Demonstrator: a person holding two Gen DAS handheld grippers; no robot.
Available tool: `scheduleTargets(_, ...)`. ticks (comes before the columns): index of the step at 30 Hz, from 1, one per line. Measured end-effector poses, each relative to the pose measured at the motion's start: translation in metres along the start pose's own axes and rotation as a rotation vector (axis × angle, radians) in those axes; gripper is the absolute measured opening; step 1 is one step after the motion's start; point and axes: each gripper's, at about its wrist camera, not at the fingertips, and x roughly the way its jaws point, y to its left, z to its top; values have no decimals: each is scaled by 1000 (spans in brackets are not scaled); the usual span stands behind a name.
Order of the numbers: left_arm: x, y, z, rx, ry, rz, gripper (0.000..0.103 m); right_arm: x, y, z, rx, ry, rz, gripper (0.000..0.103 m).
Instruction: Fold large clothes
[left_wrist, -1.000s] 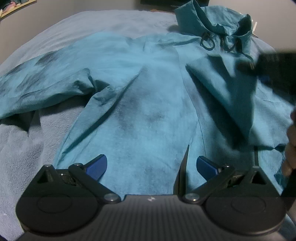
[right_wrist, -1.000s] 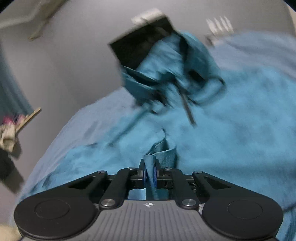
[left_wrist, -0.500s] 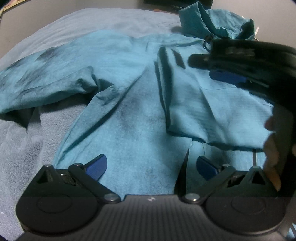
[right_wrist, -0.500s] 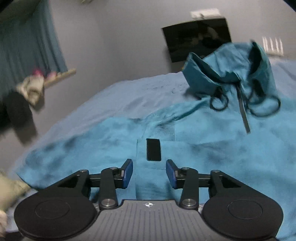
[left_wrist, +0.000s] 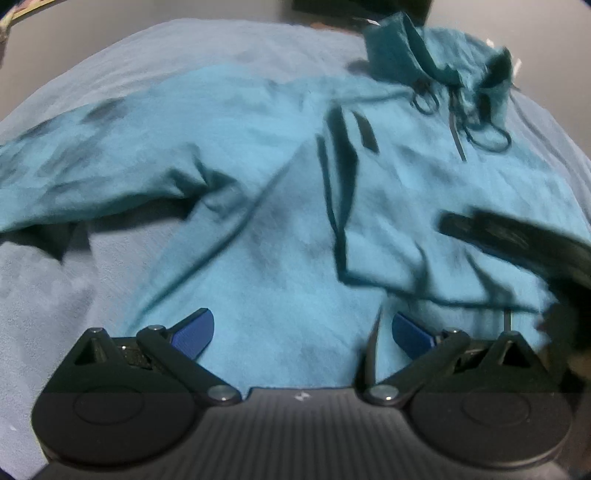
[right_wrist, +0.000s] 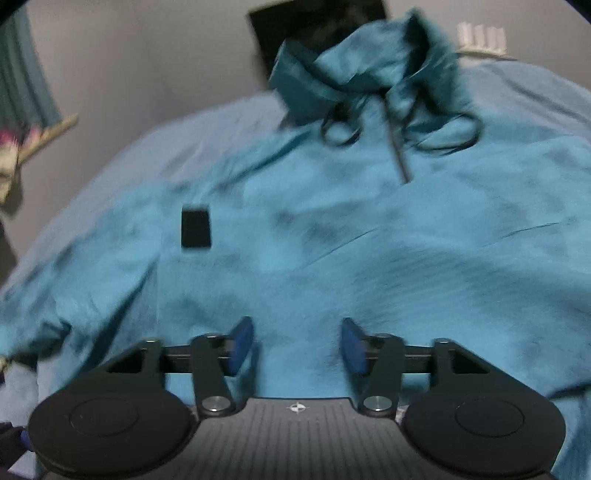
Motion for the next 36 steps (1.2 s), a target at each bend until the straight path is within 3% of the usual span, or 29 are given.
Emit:
scheduleTargets(5, -19, 30, 24, -32, -129, 110, 103, -60, -9, -23, 19, -178, -86, 102)
scheduleTargets(10, -35, 66, 36, 13, -284, 238, 103, -92, -10, -48, -7, -288, -101, 103)
scheduleTargets(12, -37, 87, 39, -7, -306, 239, 103, -99, -9, -54, -23, -312, -87, 103)
scheduleTargets(16, -41, 147, 47, -207, -334, 212, 103, -97, -2, -61, -62, -313, -77, 103)
scheduleTargets(21, -28, 215, 42, -430, -311, 304, 103, -87, 6, -68, -64, -287, -74, 103)
scheduleTargets(23, -18, 234, 35, -548, -257, 256, 102, -82, 6, -70, -61, -277, -70, 103)
scheduleTargets(26, 2, 254, 27, -711, -208, 91, 93, -74, 5, -70, -67, -258, -66, 103)
scheduleTargets(32, 18, 260, 29, -690, -299, 90, 79, -65, 6, -77, -89, -246, -52, 103)
scheduleTargets(36, 25, 279, 23, -750, -398, 72, 71, -61, 2, -80, -91, -240, -38, 103)
